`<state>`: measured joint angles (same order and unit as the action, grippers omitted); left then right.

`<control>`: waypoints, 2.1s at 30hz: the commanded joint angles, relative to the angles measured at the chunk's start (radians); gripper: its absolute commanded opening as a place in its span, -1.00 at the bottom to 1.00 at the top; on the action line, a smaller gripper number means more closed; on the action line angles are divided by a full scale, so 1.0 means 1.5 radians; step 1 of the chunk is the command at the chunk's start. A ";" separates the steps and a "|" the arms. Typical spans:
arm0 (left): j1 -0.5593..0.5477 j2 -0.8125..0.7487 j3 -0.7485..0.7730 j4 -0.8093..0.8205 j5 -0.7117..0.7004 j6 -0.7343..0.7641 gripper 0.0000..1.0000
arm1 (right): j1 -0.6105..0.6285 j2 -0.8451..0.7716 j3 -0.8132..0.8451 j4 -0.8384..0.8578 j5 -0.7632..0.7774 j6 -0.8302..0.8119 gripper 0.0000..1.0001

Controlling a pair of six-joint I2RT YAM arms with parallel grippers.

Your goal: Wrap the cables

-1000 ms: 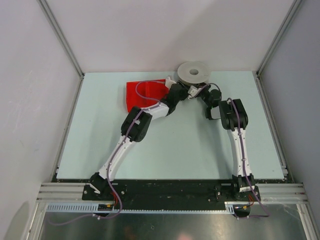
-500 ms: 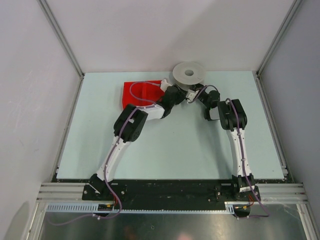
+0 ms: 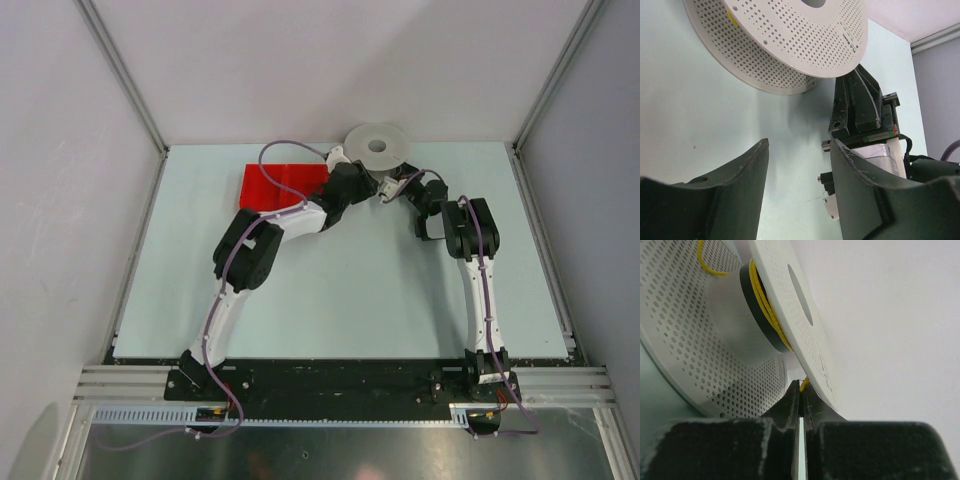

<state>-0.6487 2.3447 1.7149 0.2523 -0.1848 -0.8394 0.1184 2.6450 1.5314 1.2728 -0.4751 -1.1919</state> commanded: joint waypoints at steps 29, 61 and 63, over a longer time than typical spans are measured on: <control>-0.008 -0.221 -0.104 0.077 -0.062 0.218 0.27 | -0.011 -0.089 -0.259 0.143 -0.032 -0.041 -0.47; 0.365 -0.497 -0.013 -0.627 0.245 0.551 0.99 | -0.009 -0.987 -0.337 -0.902 0.139 0.524 0.99; 0.362 -0.527 -0.059 -0.632 0.193 0.553 0.99 | -0.028 -0.994 -0.340 -0.951 0.135 0.594 0.99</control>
<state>-0.0719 1.6825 1.7161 -0.5880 0.2363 -0.0944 0.1112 1.1671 1.0050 0.1650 -0.2951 -0.5953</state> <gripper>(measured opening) 0.994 0.993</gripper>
